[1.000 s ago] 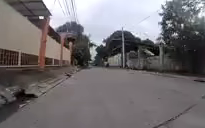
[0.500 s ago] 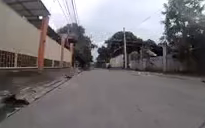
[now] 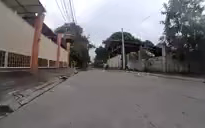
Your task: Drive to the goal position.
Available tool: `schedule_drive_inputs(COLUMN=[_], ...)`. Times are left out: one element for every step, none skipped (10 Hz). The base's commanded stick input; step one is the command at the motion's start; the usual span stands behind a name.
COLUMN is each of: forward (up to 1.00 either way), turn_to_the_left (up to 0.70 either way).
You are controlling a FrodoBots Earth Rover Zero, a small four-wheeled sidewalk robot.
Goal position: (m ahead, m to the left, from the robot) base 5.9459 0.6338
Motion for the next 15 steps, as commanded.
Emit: schedule_drive_inputs(forward=[0.7,0.7,0.7,0.7,0.7,0.7,0.7,0.7,0.7,0.7,0.7,0.7,0.7,0.7,0.7], turn_to_the_left=[0.0,0.0,0.0,0.0,0.0,0.0,0.0,0.0,0.0,0.0,0.0,-0.14,-0.35,-0.35,-0.24])
